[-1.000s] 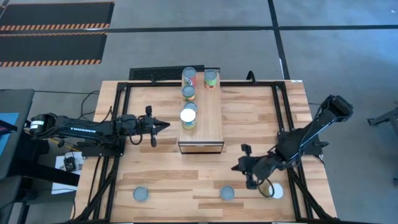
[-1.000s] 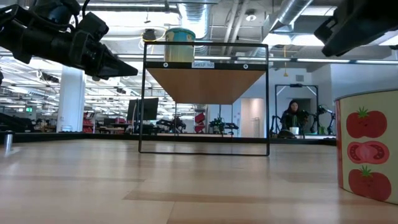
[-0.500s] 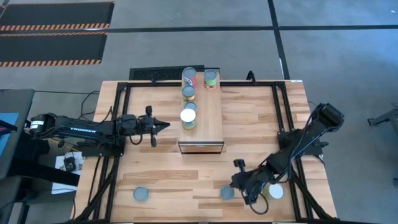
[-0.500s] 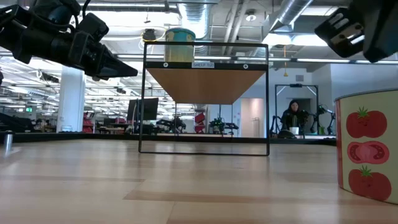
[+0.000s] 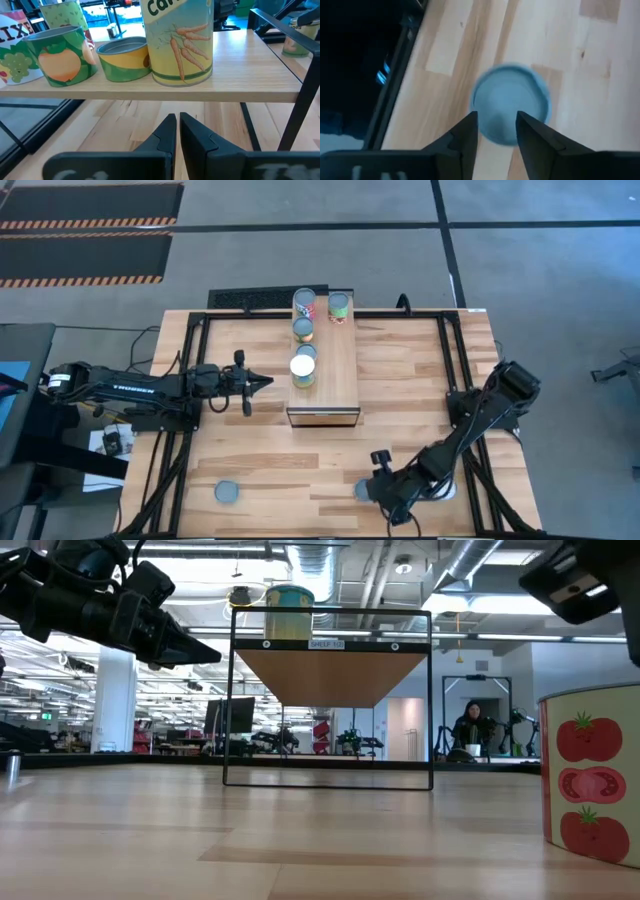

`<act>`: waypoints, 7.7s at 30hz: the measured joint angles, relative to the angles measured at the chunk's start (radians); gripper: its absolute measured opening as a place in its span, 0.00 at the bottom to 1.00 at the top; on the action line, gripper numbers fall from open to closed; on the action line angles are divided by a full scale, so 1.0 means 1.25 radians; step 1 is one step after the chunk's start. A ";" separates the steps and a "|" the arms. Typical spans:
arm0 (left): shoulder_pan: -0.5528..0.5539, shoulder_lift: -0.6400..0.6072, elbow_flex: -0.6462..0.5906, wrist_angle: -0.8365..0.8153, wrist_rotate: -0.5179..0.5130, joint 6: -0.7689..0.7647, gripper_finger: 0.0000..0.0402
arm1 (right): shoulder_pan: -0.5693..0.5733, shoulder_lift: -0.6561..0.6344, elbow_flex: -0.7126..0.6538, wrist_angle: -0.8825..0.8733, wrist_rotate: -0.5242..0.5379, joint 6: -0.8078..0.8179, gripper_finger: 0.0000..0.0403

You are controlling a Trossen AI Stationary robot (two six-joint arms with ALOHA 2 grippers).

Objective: Pick and place cans onto a shelf
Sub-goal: Put the canned tomatoes on the shelf aligned with other cans, then put the canned tuna on the shelf aligned with other cans

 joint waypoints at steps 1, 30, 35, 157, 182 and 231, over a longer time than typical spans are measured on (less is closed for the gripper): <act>0.000 0.000 0.000 0.000 0.000 0.000 0.03 | 0.002 0.009 0.010 -0.007 -0.002 0.003 0.41; 0.000 0.000 0.000 -0.019 0.000 -0.038 0.03 | -0.031 0.004 0.055 -0.148 -0.020 -0.021 0.04; 0.000 0.000 0.000 -0.020 0.000 -0.045 0.03 | -0.042 -0.097 0.024 -0.255 0.043 0.009 0.02; 0.126 0.001 0.010 -0.001 0.132 -0.082 0.00 | -0.928 -0.013 0.428 -0.425 -0.185 -0.853 0.06; 0.126 0.001 0.010 -0.002 0.133 -0.082 0.00 | -0.915 -0.009 0.429 -0.387 -0.226 -0.859 0.19; 0.115 -0.055 0.107 -0.305 0.161 -0.118 0.00 | -0.931 -0.731 -0.561 0.450 -0.361 -0.607 0.01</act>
